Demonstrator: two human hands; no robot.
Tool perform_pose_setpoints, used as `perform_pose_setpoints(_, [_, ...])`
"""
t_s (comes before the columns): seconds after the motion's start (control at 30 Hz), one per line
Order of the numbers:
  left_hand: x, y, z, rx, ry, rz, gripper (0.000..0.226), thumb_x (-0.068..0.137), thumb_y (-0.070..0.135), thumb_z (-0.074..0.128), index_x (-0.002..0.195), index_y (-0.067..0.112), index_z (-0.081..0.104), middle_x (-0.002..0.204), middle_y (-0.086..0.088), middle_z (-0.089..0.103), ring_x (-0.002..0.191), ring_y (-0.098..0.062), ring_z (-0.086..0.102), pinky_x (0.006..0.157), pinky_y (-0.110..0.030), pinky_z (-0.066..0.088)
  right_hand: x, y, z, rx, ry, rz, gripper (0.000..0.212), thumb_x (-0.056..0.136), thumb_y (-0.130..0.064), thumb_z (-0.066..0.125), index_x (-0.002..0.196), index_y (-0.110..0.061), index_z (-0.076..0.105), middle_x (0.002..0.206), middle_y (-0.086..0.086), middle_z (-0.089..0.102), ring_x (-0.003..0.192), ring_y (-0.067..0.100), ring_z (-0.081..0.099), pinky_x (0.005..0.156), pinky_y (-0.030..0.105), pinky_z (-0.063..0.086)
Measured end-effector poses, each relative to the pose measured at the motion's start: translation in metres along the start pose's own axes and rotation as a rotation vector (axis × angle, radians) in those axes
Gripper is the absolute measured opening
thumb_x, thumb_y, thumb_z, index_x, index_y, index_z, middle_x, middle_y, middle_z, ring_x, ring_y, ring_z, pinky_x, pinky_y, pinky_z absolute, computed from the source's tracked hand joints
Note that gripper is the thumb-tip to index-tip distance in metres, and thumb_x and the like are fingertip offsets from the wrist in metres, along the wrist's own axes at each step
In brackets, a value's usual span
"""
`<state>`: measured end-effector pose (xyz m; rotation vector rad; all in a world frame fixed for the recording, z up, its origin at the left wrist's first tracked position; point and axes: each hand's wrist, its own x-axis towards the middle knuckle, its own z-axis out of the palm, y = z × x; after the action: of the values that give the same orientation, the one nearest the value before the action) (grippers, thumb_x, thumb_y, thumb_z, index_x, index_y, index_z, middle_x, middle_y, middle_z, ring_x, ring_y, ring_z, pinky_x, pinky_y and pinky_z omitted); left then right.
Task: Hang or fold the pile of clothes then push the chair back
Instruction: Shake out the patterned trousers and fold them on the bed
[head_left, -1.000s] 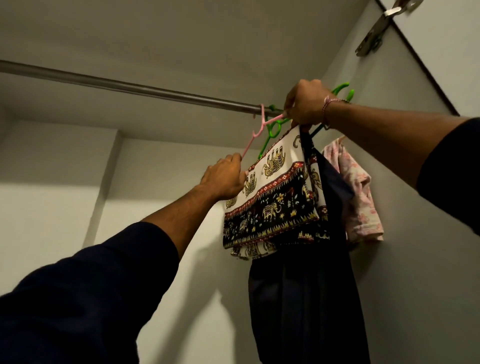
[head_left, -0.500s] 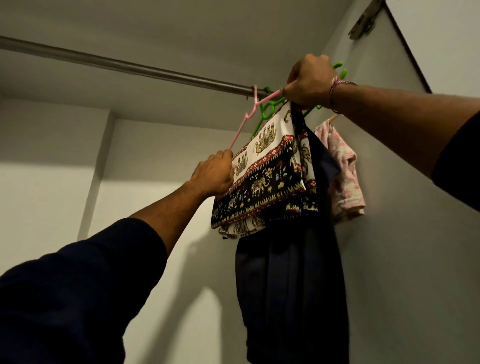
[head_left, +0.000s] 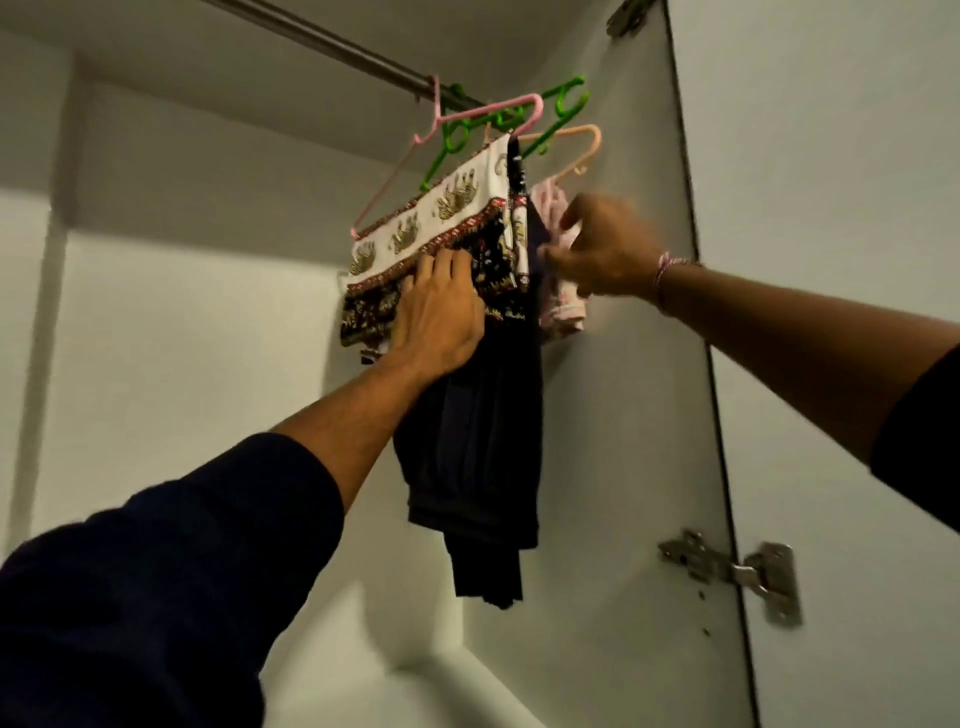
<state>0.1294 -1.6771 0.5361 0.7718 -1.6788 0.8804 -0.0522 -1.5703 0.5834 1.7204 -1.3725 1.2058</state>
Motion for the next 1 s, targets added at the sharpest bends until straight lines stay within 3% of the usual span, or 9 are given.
perform_pose_setpoints(0.13, [-0.037,0.068,0.002,-0.059,-0.091,0.064,0.045,0.094,0.030,0.049,0.133,0.007,0.048,0.131,-0.013,0.053,0.118,-0.031,0.048,0.095,-0.046,0.042,-0.073,0.021,-0.005,-0.242,-0.167,-0.040,0.040,0.091,-0.039,0.069,0.120,-0.011,0.065,0.112,0.013,0.068,0.097,0.029,0.064,0.080,0.037,0.054])
perform_pose_setpoints(0.33, [-0.086,0.180,-0.007,-0.292,-0.264,0.185,0.055,0.093,0.035,0.057,0.140,0.009,0.043,0.137,-0.011,0.052,0.125,-0.028,0.047,0.102,-0.044,0.041,-0.196,0.055,-0.053,-0.368,-0.332,-0.065,0.040,0.094,-0.036,0.067,0.127,-0.015,0.062,0.133,0.012,0.053,0.108,0.028,0.059,0.088,0.036,0.055])
perform_pose_setpoints(0.43, [-0.117,0.243,-0.014,-0.384,-0.295,0.212,0.056,0.092,0.031,0.061,0.140,0.008,0.043,0.138,-0.013,0.052,0.125,-0.029,0.049,0.102,-0.044,0.043,-0.253,0.075,-0.091,-0.429,-0.380,-0.063,0.035,0.095,-0.031,0.065,0.126,-0.015,0.064,0.129,0.012,0.056,0.104,0.028,0.061,0.084,0.039,0.057])
perform_pose_setpoints(0.6, [-0.162,0.346,-0.039,-0.513,-0.289,0.310,0.049,0.086,0.026,0.063,0.129,0.005,0.051,0.124,-0.013,0.058,0.111,-0.030,0.055,0.089,-0.042,0.049,-0.344,0.106,-0.170,-0.534,-0.414,-0.002,0.032,0.094,-0.031,0.065,0.121,-0.015,0.065,0.121,0.011,0.060,0.100,0.030,0.061,0.077,0.043,0.057])
perform_pose_setpoints(0.8, [-0.195,0.472,-0.090,-0.643,-0.256,0.446,0.042,0.083,0.026,0.061,0.118,0.005,0.056,0.110,-0.012,0.062,0.097,-0.029,0.059,0.079,-0.040,0.053,-0.465,0.131,-0.283,-0.685,-0.487,0.074,0.028,0.096,-0.031,0.062,0.118,-0.015,0.065,0.115,0.010,0.063,0.091,0.027,0.062,0.074,0.038,0.055])
perform_pose_setpoints(1.0, [-0.237,0.603,-0.154,-0.806,-0.340,0.583,0.041,0.084,0.029,0.062,0.118,0.006,0.057,0.108,-0.011,0.063,0.094,-0.027,0.059,0.078,-0.042,0.054,-0.575,0.147,-0.394,-0.758,-0.618,0.285,0.025,0.094,-0.031,0.062,0.115,-0.015,0.063,0.107,0.007,0.061,0.085,0.025,0.059,0.072,0.039,0.053])
